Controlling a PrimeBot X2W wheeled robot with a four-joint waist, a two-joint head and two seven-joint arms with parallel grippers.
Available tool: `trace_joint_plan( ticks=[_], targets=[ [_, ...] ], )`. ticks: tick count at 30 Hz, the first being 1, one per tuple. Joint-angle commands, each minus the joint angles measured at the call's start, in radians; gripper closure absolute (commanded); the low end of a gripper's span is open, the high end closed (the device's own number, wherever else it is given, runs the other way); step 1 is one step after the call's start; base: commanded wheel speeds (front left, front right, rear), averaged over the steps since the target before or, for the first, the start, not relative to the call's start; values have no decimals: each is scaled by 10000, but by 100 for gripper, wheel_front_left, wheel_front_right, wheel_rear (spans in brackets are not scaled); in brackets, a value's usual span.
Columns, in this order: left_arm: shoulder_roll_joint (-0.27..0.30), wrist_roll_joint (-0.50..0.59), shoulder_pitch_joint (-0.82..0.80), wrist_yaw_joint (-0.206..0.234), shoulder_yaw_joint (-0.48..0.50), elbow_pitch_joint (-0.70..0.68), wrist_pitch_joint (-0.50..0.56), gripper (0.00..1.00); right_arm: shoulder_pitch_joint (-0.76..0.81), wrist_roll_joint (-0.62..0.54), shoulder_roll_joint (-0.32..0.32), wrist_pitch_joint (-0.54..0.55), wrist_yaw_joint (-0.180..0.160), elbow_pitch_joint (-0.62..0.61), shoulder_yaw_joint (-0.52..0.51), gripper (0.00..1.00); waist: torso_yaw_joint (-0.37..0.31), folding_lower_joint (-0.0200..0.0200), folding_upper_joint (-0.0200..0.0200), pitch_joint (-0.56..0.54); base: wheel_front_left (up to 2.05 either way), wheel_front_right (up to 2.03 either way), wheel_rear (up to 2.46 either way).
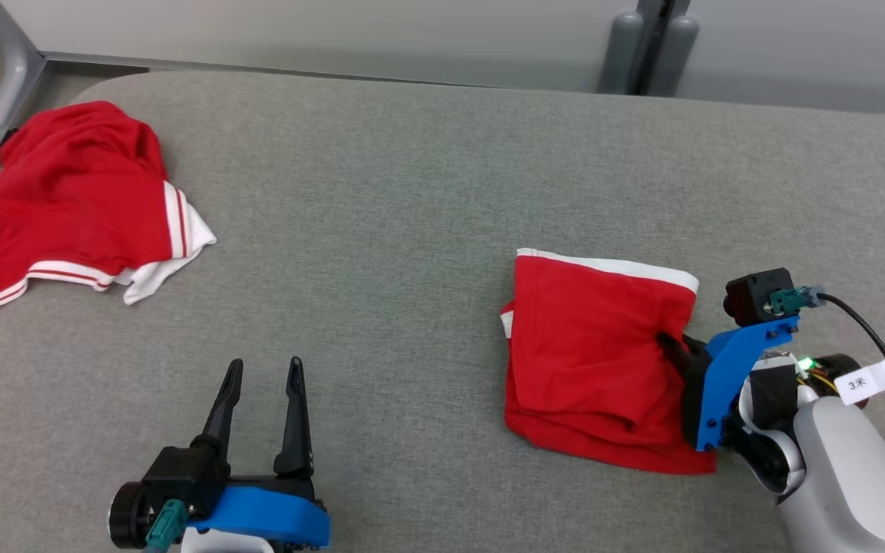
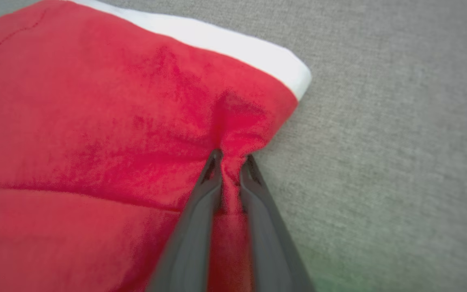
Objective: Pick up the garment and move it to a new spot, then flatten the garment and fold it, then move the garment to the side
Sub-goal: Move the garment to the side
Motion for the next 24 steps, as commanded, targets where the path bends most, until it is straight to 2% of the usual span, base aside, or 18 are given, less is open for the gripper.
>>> trace_joint_plan(
  ticks=[1,5,7,14,20,24],
  targets=[
    [5,113,-159,-25,-36,-111,-47,0,-113,16,-229,-229,-4,-100,113,100,-190,-1,0,24,0,0,0],
    [18,210,-270,-79,-63,-564,-47,0,-255,171,-572,-826,-3,-618,418,100,-925,-1,0,182,0,0,0],
    [120,296,-311,-119,-116,-808,-45,0,-276,166,-940,-1018,-4,-865,490,100,-1390,-1,0,282,0,0,0],
    [508,545,-650,-198,-287,-1585,339,0,-219,270,-1695,-1210,-3,-1441,-46,100,-3336,-1,0,908,0,0,0],
    [860,763,-875,-268,-435,-1990,900,0,-83,233,-1516,-1615,-1,-1568,-828,100,-4671,-1,0,1546,0,0,0],
    [1072,863,-960,-300,-535,-2194,1213,0,-261,143,-1204,-1993,-3,-1333,-1127,100,-5090,-1,0,1839,0,0,0]
  ],
)
